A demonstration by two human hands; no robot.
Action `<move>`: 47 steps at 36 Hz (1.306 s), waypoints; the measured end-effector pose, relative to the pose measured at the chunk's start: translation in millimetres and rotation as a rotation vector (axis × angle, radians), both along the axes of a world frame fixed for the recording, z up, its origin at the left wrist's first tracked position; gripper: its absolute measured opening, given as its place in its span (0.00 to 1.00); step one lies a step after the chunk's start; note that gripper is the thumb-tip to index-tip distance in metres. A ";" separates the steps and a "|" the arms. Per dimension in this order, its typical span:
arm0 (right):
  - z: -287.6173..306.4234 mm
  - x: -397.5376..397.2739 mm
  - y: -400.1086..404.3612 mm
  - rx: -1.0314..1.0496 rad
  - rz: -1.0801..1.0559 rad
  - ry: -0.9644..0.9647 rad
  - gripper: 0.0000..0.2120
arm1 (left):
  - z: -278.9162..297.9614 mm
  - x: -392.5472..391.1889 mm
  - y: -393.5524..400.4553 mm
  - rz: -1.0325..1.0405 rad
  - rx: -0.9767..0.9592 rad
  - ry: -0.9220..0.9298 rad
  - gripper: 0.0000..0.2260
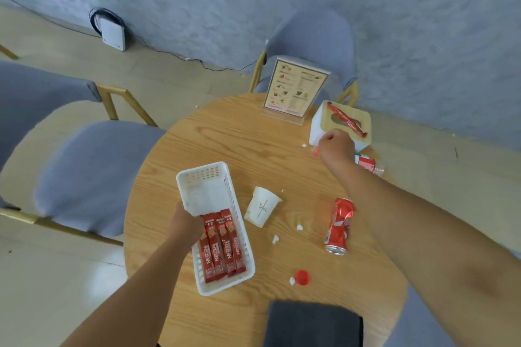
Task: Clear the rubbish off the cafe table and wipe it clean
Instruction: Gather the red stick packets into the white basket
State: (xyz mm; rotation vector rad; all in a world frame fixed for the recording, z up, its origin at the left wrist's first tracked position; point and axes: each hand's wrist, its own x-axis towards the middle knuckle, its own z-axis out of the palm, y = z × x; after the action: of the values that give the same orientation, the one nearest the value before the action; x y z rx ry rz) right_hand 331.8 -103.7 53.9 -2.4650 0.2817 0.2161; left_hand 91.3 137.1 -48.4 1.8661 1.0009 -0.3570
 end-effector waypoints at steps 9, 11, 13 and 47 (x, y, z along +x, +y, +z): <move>-24.0 68.6 -53.8 -0.295 0.101 0.175 0.31 | -4.9 4.6 -8.8 0.010 0.026 -0.020 0.08; -27.3 82.5 -54.3 -0.284 0.141 0.207 0.32 | -6.4 7.2 -11.8 0.021 0.027 -0.034 0.08; -30.6 92.9 -57.0 -0.270 0.179 0.215 0.32 | -7.8 8.0 -12.1 0.027 0.025 -0.035 0.08; -24.1 -169.2 16.8 1.159 -0.258 0.737 0.05 | -26.2 8.8 -7.3 0.136 -0.011 0.007 0.11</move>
State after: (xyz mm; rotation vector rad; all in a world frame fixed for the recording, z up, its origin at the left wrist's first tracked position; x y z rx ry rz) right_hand 162.6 -86.9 29.8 -1.1211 0.5706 0.8857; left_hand 100.1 129.8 -74.6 1.7772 1.1220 -0.2877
